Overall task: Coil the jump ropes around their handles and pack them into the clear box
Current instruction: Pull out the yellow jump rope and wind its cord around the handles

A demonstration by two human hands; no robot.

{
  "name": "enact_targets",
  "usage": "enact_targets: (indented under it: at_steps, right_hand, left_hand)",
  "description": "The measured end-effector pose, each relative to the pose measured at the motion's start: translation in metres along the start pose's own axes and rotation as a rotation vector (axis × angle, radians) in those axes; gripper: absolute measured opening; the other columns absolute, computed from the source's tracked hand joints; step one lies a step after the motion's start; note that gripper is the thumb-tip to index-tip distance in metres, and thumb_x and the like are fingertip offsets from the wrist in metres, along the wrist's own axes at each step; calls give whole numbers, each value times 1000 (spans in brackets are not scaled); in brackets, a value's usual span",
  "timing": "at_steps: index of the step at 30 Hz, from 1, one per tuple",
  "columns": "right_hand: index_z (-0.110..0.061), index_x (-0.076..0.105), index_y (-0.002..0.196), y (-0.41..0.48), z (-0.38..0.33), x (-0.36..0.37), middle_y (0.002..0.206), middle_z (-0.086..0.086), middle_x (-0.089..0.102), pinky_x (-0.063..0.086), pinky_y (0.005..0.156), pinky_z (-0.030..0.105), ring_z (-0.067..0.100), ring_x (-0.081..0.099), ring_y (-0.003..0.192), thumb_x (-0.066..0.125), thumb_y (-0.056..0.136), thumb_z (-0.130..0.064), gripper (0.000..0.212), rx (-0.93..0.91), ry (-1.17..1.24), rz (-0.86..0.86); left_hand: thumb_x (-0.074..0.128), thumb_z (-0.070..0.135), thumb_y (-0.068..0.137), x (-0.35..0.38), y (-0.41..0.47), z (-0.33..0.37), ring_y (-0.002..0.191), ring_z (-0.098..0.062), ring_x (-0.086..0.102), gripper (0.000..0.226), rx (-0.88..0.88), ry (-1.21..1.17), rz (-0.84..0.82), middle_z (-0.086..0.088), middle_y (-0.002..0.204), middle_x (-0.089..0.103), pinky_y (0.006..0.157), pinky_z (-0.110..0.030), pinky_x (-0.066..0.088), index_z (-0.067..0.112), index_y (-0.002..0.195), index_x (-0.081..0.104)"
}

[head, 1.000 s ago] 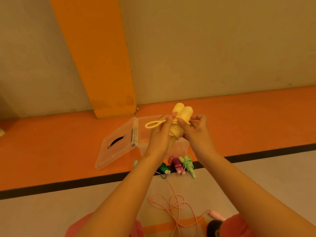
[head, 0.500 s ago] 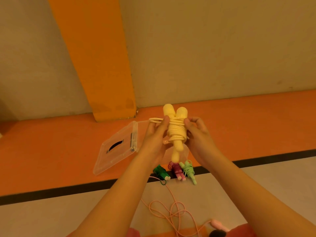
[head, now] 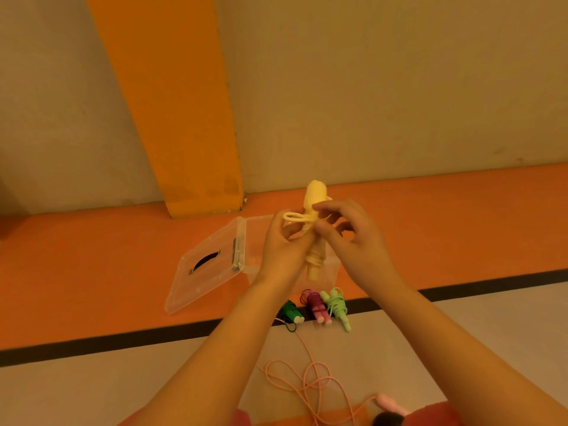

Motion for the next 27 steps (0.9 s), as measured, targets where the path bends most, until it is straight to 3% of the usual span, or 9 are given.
enact_targets:
  at_steps: [5, 8, 10, 12, 15, 17, 19, 23, 27]
  right_hand:
    - [-19, 72, 91, -7, -3, -2, 94, -6, 60, 47, 71, 25, 13, 56, 90, 72, 81, -20, 10, 10, -65, 21]
    - [-21, 69, 82, -8, -7, -11, 90, -4, 60, 45, 67, 21, 11, 57, 84, 70, 82, -17, 3, 39, 2, 39]
    - [-24, 66, 78, -10, -1, -19, 86, -4, 62, 45, 68, 21, 10, 57, 81, 66, 86, -16, 10, 127, 112, 55]
    - [-22, 65, 79, -11, 7, -26, 80, -8, 64, 47, 73, 31, 11, 58, 79, 61, 90, -18, 12, 202, 205, 63]
    - [-17, 63, 79, -14, 7, -26, 89, -11, 66, 50, 75, 29, 7, 60, 86, 58, 91, -15, 13, 222, 263, 29]
    - [-19, 61, 76, -16, 3, -21, 104, -13, 66, 50, 72, 22, 3, 61, 99, 62, 88, -12, 13, 197, 241, -19]
    - [-22, 61, 74, -18, 1, -20, 111, -12, 66, 48, 71, 25, 5, 61, 103, 67, 83, -10, 16, 186, 218, -52]
    - [-26, 64, 80, -15, -6, -27, 95, -13, 67, 44, 64, 18, 0, 59, 88, 70, 80, -6, 21, 139, 167, -40]
    - [-32, 66, 92, -11, -5, -29, 83, -20, 64, 43, 61, 15, 0, 55, 77, 71, 78, -3, 33, 128, 108, -5]
  left_hand:
    - [68, 7, 85, 6, -16, 14, 73, 6, 59, 22, 209, 218, 0, 6, 95, 64, 58, -11, 46, 22, 97, 56]
    - [68, 12, 86, 12, -24, 20, 74, 16, 57, 23, 217, 238, -75, 9, 102, 62, 59, -6, 45, 21, 105, 56]
    - [61, 14, 92, 15, -26, 24, 90, 11, 60, 21, 209, 244, -144, 10, 108, 62, 69, -9, 48, 23, 110, 58]
    - [50, 12, 98, 14, -28, 25, 104, -6, 61, 22, 190, 258, -185, 11, 110, 62, 81, -23, 54, 28, 111, 59]
    - [48, 13, 99, 8, -30, 29, 101, -18, 62, 24, 221, 346, -155, 11, 106, 63, 79, -40, 57, 33, 106, 61]
    - [53, 16, 97, 7, -32, 30, 95, -21, 63, 20, 230, 368, -148, 6, 103, 62, 71, -38, 59, 31, 108, 61]
    - [59, 16, 93, 7, -32, 28, 89, -21, 64, 24, 199, 333, -153, -2, 103, 61, 61, -32, 59, 27, 115, 60]
    - [62, 12, 91, 11, -30, 26, 81, -18, 63, 25, 188, 322, -182, -1, 99, 60, 55, -32, 58, 27, 111, 62]
    - [64, 12, 90, 16, -30, 21, 80, -22, 62, 12, 217, 393, -173, -4, 96, 63, 52, -29, 56, 11, 102, 66]
Point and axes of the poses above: each hand's wrist, its own y-axis towards the middle knuckle, its own x-axis out of the palm, z = x × y, the point moved 9 cm from there along y, towards the middle knuckle
